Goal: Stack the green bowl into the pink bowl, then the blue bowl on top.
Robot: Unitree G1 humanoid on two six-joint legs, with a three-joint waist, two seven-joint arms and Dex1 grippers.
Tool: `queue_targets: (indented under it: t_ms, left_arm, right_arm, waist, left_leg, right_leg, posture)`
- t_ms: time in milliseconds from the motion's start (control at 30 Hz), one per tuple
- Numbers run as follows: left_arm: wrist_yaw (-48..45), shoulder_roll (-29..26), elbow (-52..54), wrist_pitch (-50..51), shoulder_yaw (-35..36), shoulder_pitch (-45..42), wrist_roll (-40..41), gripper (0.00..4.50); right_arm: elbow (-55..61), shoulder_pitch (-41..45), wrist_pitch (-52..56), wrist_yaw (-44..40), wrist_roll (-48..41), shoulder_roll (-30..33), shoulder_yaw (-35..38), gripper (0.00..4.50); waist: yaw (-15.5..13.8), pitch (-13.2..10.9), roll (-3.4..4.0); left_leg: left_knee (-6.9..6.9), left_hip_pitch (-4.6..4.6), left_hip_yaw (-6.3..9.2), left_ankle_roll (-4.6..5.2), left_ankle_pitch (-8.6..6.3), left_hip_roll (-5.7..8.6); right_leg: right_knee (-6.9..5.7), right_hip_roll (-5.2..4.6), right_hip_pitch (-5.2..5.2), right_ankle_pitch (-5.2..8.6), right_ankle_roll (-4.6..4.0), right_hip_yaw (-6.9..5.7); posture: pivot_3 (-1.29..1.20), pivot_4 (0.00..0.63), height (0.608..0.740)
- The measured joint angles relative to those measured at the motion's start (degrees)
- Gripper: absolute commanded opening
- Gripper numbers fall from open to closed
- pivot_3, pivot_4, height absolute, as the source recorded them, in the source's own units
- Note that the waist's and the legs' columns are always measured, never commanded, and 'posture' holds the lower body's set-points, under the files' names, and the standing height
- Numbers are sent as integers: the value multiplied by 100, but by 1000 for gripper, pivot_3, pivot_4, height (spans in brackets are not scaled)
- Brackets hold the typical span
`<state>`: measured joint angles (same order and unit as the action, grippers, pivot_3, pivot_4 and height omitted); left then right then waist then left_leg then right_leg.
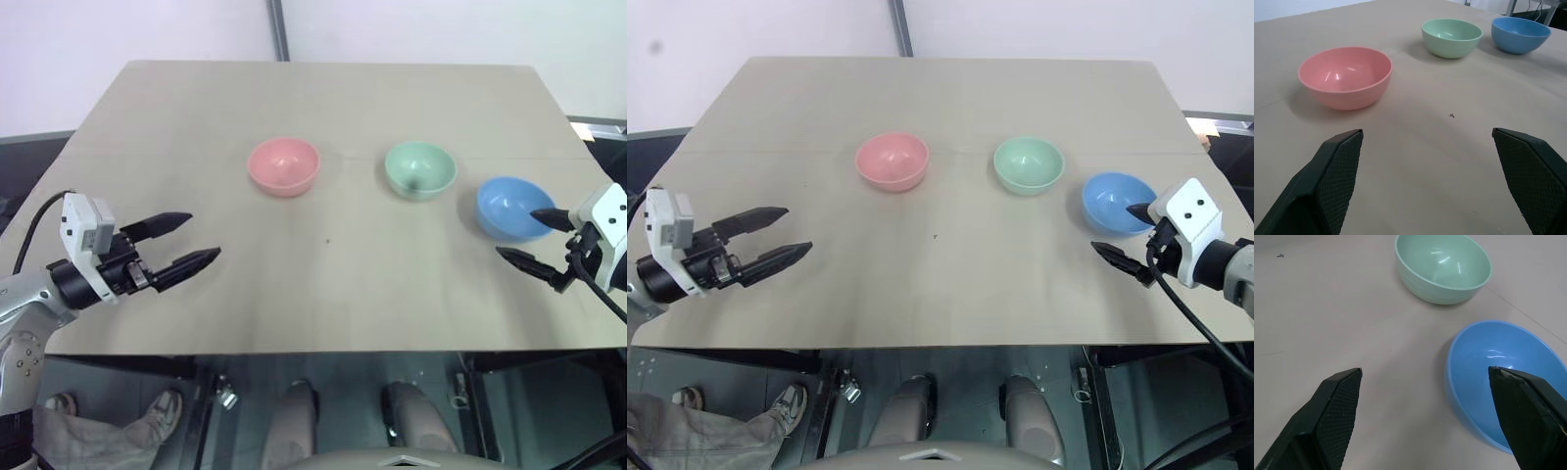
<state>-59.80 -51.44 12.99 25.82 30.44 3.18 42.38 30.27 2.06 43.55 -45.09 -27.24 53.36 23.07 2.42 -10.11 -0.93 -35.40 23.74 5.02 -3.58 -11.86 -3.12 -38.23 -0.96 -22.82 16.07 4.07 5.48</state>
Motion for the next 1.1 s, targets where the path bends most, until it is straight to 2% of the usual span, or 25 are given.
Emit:
queue_targets:
  t_ms: [200, 600, 733, 833, 900, 1000, 1100]
  left_arm:
    - [90, 23, -118, -30, -144, -444, -107, 4462]
    - [161, 217, -126, -55, -380, -579, -281, 4462]
    - [580, 287, -93, -172, -483, -783, -630, 4462]
    - [1378, 286, 77, 14, -917, -1030, -1283, 4462]
    - [1813, 116, 178, 338, -1446, -1402, -1797, 4462]
    - [1910, -341, 92, 384, -2601, -2468, -2893, 4462]
    - [1905, -246, -263, 297, -3334, -3394, -3521, 4462]
  right_arm:
    - [95, 195, 25, 130, -64, -8, -67, 4500]
    - [119, 333, -22, 286, -89, -60, -373, 4500]
    - [96, 473, -167, 278, -99, -142, -525, 4500]
    - [91, 793, -360, 241, -121, -314, -819, 4500]
    - [90, 1123, -444, 237, -123, -578, -1185, 4500]
    - [74, 1588, -572, 272, -78, -976, -1835, 4500]
    - [27, 1932, -660, 299, 10, -1248, -2256, 4500]
  waist:
    - [-4, -1, -1]
    - [-1, -2, -2]
    - [-3, -2, -2]
    - [-1, -2, -5]
    - [3, -9, -18]
    - [-11, -13, -21]
    - [-11, -14, -21]
  left_leg:
    - [-2, -1, 0, 0, 0, 0]
    - [0, 0, 0, 0, 0, 0]
    - [-1, -1, 0, 0, 0, 0]
    - [-4, -2, 2, 0, 0, 0]
    - [-9, -2, 5, 0, 1, 0]
    - [-15, -1, 8, -1, 1, 4]
    - [-17, 1, 7, -1, 1, 5]
  right_leg:
    - [-1, 0, 1, -1, 1, 0]
    - [-2, 1, 1, -8, -12, 0]
    - [-3, 1, 1, -8, -12, 0]
    - [-5, 2, 3, -9, -11, 0]
    - [-18, 5, 1, -9, -11, -1]
    - [-27, 4, 0, -10, -12, -3]
    - [-27, 4, 0, -10, -12, -2]
  posture:
    - [0, 150, 740]
    - [0, 150, 740]
    - [0, 150, 740]
    - [0, 150, 740]
    - [0, 150, 740]
    - [0, 150, 740]
    - [0, 150, 740]
